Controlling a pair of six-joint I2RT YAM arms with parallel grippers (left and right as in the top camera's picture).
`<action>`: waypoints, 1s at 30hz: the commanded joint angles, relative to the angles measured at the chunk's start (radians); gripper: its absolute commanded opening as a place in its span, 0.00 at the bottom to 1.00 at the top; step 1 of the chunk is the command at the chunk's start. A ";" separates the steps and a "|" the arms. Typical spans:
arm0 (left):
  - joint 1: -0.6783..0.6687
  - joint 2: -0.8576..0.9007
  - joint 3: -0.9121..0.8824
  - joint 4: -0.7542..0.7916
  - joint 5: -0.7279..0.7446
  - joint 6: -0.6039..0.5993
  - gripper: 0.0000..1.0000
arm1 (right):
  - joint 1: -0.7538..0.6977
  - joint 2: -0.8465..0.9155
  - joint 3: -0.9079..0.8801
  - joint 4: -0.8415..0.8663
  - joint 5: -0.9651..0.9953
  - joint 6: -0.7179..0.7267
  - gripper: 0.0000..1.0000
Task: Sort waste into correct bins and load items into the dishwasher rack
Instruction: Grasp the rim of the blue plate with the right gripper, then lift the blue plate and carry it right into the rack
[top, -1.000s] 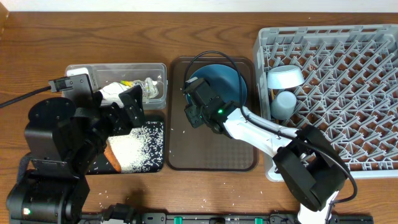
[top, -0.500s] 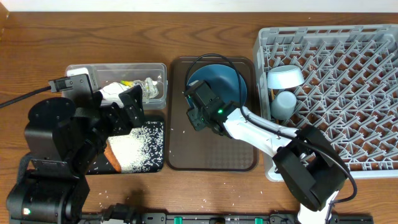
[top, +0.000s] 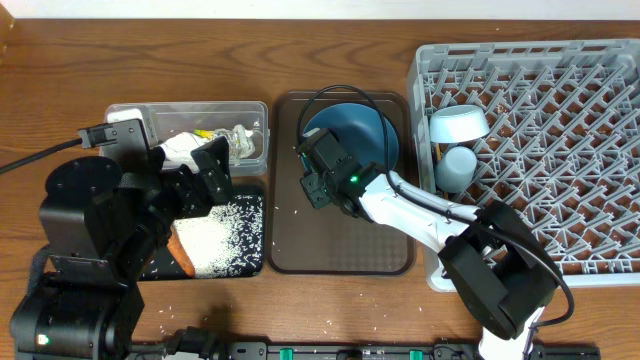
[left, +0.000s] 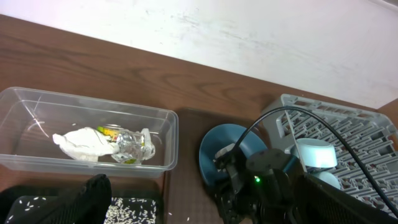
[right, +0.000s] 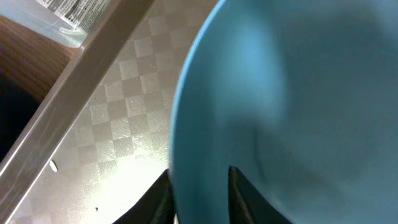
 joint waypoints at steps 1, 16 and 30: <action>0.004 -0.002 0.000 0.001 -0.008 -0.001 0.95 | 0.008 0.014 0.011 -0.005 0.014 -0.009 0.19; 0.004 -0.002 0.000 0.001 -0.008 -0.001 0.95 | 0.003 -0.148 0.011 -0.016 -0.118 -0.037 0.01; 0.004 -0.002 0.000 0.001 -0.008 -0.001 0.95 | -0.319 -0.647 0.011 -0.186 -0.669 -0.028 0.01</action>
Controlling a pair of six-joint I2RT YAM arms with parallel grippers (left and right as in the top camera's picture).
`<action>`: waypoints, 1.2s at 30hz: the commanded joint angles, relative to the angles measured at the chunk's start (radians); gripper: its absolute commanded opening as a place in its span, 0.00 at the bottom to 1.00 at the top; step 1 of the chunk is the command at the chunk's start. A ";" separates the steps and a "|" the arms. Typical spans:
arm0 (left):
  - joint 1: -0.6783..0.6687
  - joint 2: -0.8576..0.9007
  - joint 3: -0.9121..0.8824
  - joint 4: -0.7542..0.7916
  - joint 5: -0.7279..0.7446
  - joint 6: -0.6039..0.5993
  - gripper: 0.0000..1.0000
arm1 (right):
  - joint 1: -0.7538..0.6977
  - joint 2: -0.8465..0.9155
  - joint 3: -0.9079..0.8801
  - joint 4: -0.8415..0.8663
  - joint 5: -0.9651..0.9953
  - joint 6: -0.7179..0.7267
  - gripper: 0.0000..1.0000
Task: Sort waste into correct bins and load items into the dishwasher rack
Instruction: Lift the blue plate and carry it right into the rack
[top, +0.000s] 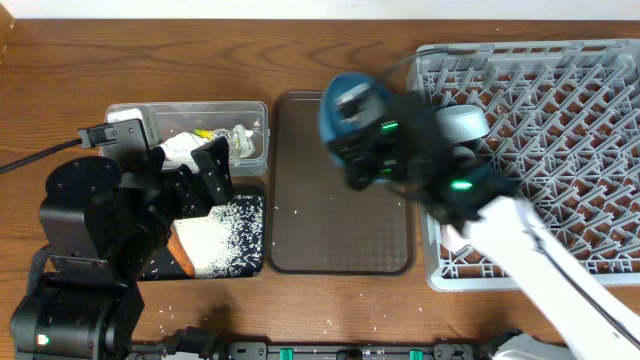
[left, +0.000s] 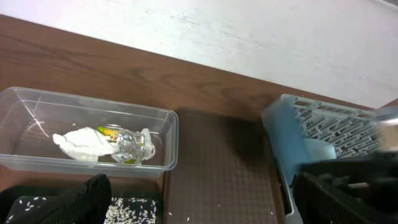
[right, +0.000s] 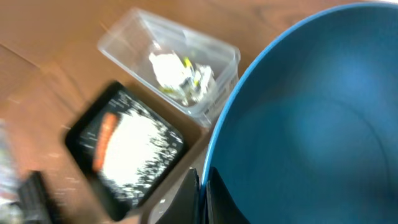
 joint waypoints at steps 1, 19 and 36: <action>0.004 -0.002 0.000 0.001 -0.008 -0.001 0.95 | -0.159 -0.095 0.011 -0.039 -0.296 -0.025 0.01; 0.004 -0.002 0.000 0.001 -0.008 -0.001 0.95 | -1.001 -0.113 0.010 -0.180 -1.004 -0.211 0.01; 0.004 -0.002 0.000 0.001 -0.008 -0.001 0.95 | -1.151 0.157 0.008 -0.243 -1.175 -0.341 0.01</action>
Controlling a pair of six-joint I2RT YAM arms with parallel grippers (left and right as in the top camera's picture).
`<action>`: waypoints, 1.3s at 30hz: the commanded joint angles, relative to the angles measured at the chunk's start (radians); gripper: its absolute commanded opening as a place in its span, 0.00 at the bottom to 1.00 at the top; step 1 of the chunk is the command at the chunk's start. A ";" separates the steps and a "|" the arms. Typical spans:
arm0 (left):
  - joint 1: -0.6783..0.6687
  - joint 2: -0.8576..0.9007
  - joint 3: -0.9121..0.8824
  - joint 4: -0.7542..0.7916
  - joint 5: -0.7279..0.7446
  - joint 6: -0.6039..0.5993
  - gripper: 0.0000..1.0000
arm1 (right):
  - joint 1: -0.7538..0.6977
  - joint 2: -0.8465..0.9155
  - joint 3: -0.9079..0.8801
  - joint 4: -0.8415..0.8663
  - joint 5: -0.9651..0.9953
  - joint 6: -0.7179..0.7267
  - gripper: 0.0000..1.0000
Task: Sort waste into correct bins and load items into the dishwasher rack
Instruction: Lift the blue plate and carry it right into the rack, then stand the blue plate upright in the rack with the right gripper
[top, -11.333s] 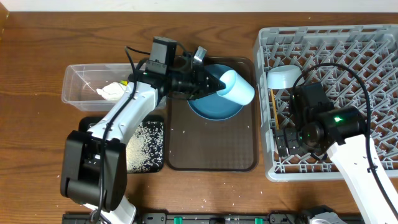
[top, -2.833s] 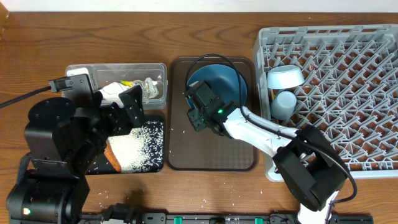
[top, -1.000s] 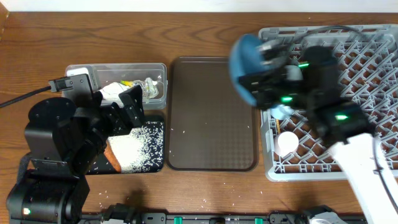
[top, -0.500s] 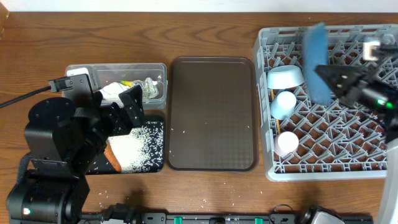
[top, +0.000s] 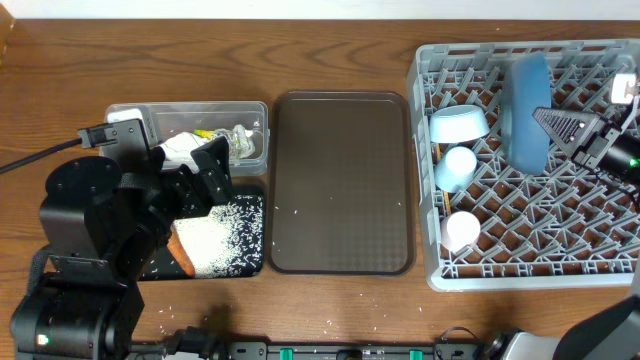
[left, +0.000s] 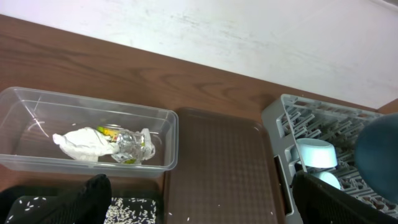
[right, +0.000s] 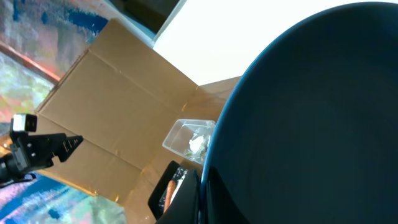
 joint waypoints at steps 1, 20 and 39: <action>0.004 -0.002 0.000 0.001 -0.008 -0.001 0.95 | -0.042 0.029 0.008 0.002 -0.064 -0.053 0.01; 0.004 -0.002 0.000 0.001 -0.008 -0.001 0.95 | -0.117 0.079 -0.034 -0.005 -0.064 -0.036 0.01; 0.004 -0.002 0.000 0.001 -0.008 -0.001 0.95 | -0.100 0.079 -0.034 -0.027 -0.064 -0.006 0.01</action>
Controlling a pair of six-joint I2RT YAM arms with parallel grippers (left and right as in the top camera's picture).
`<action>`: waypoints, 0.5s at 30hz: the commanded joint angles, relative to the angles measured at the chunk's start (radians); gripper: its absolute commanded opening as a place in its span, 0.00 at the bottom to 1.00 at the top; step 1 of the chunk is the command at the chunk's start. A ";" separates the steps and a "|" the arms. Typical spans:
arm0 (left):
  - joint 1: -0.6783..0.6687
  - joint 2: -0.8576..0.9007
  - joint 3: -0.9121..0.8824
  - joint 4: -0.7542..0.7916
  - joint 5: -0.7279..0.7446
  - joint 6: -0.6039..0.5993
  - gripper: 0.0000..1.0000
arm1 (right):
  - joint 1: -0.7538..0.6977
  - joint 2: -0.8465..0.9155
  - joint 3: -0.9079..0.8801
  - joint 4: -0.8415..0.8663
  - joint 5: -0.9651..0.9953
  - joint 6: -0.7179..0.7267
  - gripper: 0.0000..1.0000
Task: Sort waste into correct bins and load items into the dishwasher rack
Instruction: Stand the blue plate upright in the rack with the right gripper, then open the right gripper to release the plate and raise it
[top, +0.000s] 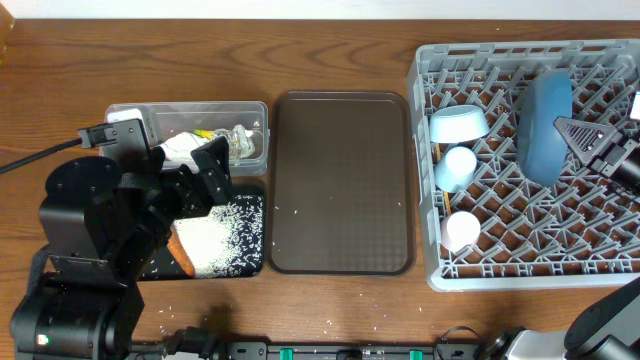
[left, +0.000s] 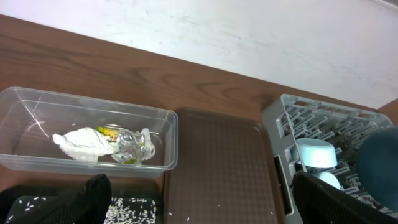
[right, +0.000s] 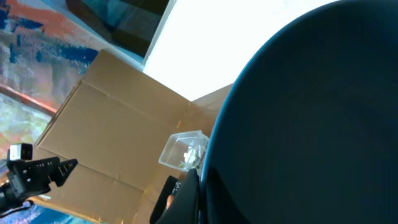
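A dark blue plate (top: 545, 125) stands on edge among the pegs of the grey dishwasher rack (top: 600, 250). My right gripper (top: 585, 140) is shut on its right rim. In the right wrist view the plate (right: 311, 124) fills most of the picture, with a black finger (right: 189, 193) pressed against its edge. My left gripper (left: 205, 208) is open and empty, held above the near left of the table; its fingertips (left: 87, 193) show at the bottom corners of the left wrist view.
A white bowl (top: 458, 124) and two white cups (top: 460, 165) sit in the rack's left column. The brown tray (top: 340, 180) holds a few rice grains. A clear bin (top: 190, 130) holds crumpled waste. A black tray (top: 215, 240) holds rice and an orange piece.
The right gripper and the blue plate have shifted a little to the right and toward the near side of the rack, the plate still on edge. The left arm has not moved.
The right gripper was at the blue plate lying on the brown tray. A second later it held the plate raised at the tray's far right corner. Then the plate stood on edge over the rack, and now it is further right among the pegs.
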 joint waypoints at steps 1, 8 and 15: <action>0.004 -0.002 0.000 0.001 -0.008 -0.001 0.95 | 0.011 0.001 -0.004 -0.004 -0.045 0.025 0.01; 0.004 -0.002 0.000 0.001 -0.008 -0.001 0.95 | 0.013 0.001 -0.004 -0.003 -0.045 0.044 0.01; 0.004 -0.002 0.000 0.001 -0.008 -0.001 0.95 | 0.019 0.001 -0.004 0.000 -0.044 0.034 0.01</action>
